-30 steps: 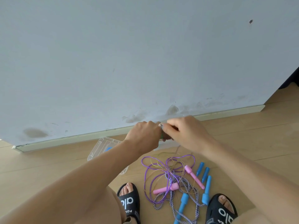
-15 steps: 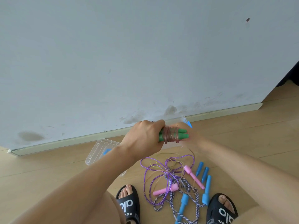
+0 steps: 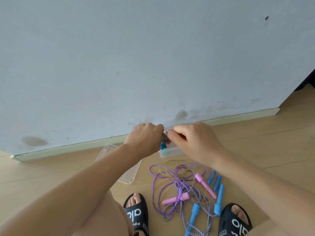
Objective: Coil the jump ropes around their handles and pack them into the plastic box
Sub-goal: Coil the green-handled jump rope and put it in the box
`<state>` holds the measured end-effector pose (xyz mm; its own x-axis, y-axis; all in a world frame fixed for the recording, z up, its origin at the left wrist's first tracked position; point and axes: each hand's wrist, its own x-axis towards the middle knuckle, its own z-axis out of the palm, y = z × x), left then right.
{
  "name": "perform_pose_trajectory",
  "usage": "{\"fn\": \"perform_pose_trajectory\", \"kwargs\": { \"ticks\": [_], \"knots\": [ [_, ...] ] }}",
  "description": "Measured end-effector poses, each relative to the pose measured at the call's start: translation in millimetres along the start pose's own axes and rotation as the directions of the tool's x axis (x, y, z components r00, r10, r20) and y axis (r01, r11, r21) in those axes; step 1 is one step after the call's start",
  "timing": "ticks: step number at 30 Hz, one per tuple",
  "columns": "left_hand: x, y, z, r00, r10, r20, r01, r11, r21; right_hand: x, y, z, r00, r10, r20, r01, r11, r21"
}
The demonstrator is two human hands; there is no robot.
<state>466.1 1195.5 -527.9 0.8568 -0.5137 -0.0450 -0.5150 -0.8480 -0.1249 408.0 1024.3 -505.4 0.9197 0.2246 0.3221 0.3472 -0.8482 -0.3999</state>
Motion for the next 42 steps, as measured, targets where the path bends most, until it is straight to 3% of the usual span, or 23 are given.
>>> {"fn": "perform_pose_trajectory", "kwargs": {
  "ticks": [4,7,9,11,13,14,15,17,21,24,27,30,32,35,38,42],
  "knots": [
    [-4,21,-6,0.987,0.155,-0.043,-0.152,0.986,0.073,24,14,-7,0.997,0.048,0.055,-0.047,0.999,-0.019],
    [-9,22,-8,0.971,0.177,-0.158,-0.191,0.979,-0.078,33,31,-2,0.977,0.107,0.183,-0.147,0.965,0.218],
    [-10,17,-7,0.959,0.163,-0.232,-0.210,0.959,-0.192,34,41,7,0.956,0.118,0.269,-0.230,0.870,0.436],
    [-11,12,-4,0.953,0.130,-0.273,-0.211,0.933,-0.291,34,47,21,0.920,0.143,0.366,-0.354,0.707,0.612],
    [-10,8,-2,0.947,0.091,-0.307,-0.206,0.908,-0.365,30,47,32,0.871,0.193,0.453,-0.483,0.510,0.712],
    [-10,6,-1,0.945,0.063,-0.321,-0.196,0.895,-0.401,27,45,35,0.850,0.222,0.478,-0.523,0.471,0.710],
    [-10,4,-1,0.945,0.024,-0.327,-0.175,0.881,-0.439,22,41,37,0.835,0.259,0.486,-0.547,0.489,0.679],
    [-7,0,0,0.946,-0.062,-0.318,-0.112,0.857,-0.502,9,33,41,0.844,0.331,0.423,-0.531,0.628,0.568],
    [4,-7,4,0.942,-0.249,-0.224,0.072,0.802,-0.593,-19,9,46,0.869,0.423,0.256,-0.494,0.719,0.490],
    [9,-19,9,0.933,-0.342,-0.117,0.217,0.788,-0.576,-37,-16,37,0.923,0.288,0.257,-0.341,0.920,0.193],
    [4,-15,10,0.967,-0.255,-0.029,0.226,0.898,-0.377,-33,-31,25,0.990,0.039,0.132,-0.041,0.999,0.015],
    [0,0,1,0.996,-0.088,0.019,0.090,0.981,-0.172,-6,-23,6,0.998,-0.042,0.038,0.043,0.999,-0.021],
    [0,6,-4,0.999,-0.034,-0.003,0.034,0.995,-0.090,14,-10,-10,0.999,0.045,0.014,-0.045,0.998,0.031],
    [-2,12,-9,0.996,0.051,-0.078,-0.053,0.998,-0.030,33,18,-12,0.987,0.127,0.100,-0.141,0.980,0.143],
    [-8,18,-11,0.988,0.107,-0.115,-0.117,0.990,-0.082,37,35,-1,0.959,0.087,0.269,-0.193,0.897,0.398],
    [-9,8,-4,0.973,0.031,-0.229,-0.115,0.924,-0.366,31,45,11,0.907,0.173,0.384,-0.397,0.657,0.641]
  ]
}}
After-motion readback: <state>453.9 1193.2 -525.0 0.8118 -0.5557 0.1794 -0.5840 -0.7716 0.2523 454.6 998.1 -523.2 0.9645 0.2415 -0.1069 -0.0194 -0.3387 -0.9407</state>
